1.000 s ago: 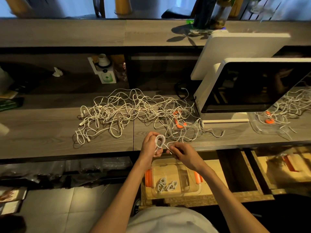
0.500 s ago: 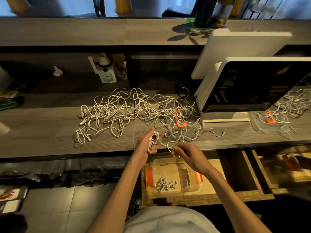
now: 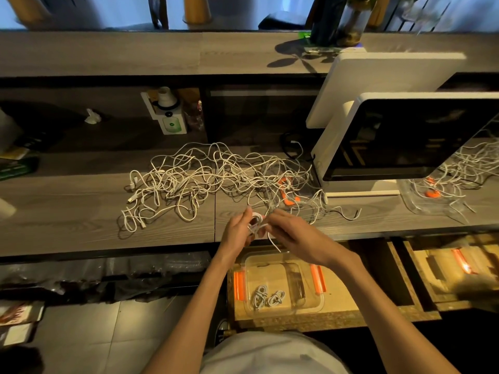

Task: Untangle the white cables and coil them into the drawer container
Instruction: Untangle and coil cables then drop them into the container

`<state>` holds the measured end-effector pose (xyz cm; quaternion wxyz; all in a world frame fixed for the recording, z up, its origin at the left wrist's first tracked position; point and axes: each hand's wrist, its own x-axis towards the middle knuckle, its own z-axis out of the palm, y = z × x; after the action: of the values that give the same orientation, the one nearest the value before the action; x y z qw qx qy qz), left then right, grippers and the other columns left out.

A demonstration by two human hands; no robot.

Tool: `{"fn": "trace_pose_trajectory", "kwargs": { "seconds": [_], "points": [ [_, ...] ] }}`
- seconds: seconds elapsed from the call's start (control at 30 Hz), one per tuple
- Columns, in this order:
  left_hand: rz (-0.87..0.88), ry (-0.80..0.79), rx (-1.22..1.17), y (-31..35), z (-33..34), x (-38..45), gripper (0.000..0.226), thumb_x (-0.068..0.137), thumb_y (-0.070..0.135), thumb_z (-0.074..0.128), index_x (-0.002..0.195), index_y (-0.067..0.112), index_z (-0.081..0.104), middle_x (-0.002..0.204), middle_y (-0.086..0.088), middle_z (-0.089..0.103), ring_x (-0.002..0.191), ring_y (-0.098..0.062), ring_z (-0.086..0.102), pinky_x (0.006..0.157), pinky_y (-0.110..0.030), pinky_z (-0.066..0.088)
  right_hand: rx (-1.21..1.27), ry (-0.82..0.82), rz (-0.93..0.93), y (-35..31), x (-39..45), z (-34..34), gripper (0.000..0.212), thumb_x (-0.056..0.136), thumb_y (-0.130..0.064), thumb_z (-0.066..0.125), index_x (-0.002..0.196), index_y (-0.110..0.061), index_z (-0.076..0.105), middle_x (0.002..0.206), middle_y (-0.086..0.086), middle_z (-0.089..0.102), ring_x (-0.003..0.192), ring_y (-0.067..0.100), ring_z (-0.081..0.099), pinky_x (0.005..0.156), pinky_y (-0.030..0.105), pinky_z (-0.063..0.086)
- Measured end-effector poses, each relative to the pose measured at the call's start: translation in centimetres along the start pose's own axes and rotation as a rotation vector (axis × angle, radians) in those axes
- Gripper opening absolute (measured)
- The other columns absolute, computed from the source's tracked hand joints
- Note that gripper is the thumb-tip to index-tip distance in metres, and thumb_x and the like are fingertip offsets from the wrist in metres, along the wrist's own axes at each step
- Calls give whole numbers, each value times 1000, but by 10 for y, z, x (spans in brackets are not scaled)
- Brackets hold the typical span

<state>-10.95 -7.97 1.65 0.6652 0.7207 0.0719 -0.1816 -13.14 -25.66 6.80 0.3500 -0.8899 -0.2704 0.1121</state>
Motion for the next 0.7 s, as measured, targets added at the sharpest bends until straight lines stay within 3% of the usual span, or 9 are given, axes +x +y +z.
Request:
{"fn": "trace_pose_trajectory", "kwargs": {
  "seconds": [0.07,0.13,0.23,0.37,0.5,0.6,0.7],
  "points": [
    [-43,-44,32,8,4,-6,70,104,61,21,73,20,68,67,-2,65,61,-13,59,50,-20,39,-15,31,-29,1,9,-8,20,108,-19,48,112,-13,67,104,-5,55,94,1,52,81,16,42],
    [-89,-116,-14,12,7,-10,83,100,69,13,81,12,70,71,-6,67,63,-13,63,46,-18,39,-58,96,-1,5,16,-14,21,107,-23,52,116,-16,70,106,-2,54,92,8,54,79,16,43],
    [-66,-204,-64,16,10,-13,81,98,71,14,86,12,68,70,-9,64,52,-11,56,40,-17,31,-68,182,45,10,23,-14,21,100,-26,63,117,-20,74,107,-3,54,91,7,55,77,13,47],
    [-8,-250,-200,12,10,-13,46,109,44,32,115,7,59,70,-4,61,48,-10,51,36,-16,28,60,254,98,15,23,-6,14,94,-24,72,108,-19,70,103,-6,67,90,7,64,77,16,54],
    [8,-105,-308,12,8,-11,15,107,17,41,111,5,48,72,-7,64,40,-12,50,32,-19,27,168,250,181,22,12,8,14,96,-23,71,104,-15,63,93,3,69,81,17,65,72,33,56],
    [7,-76,-335,12,10,-11,12,106,11,42,112,4,49,69,-4,64,36,-12,41,32,-18,28,357,276,261,21,5,21,15,99,-20,66,105,-9,59,91,11,72,79,30,70,72,44,60],
    [-5,-88,-382,7,12,-9,24,107,13,39,115,-3,56,71,-8,61,38,-12,40,35,-19,28,561,347,355,20,3,30,20,99,-13,65,109,2,56,91,21,70,76,37,69,69,46,60]
  ]
}}
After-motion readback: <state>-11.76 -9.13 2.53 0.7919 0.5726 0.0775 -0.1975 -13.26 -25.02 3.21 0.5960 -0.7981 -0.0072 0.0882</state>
